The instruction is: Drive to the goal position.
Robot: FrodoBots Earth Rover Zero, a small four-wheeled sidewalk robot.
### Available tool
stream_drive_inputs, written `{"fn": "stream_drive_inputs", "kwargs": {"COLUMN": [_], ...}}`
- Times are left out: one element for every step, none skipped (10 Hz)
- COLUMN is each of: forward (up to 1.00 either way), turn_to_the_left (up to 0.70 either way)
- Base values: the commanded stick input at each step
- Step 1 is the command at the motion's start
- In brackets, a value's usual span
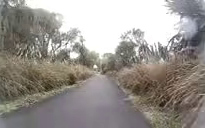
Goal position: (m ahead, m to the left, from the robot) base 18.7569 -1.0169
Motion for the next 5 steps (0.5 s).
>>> {"fn": "stream_drive_inputs", "kwargs": {"forward": [0.85,0.85,0.85,0.85,0.85], "turn_to_the_left": [0.0,0.0,0.0,0.0,0.0]}}
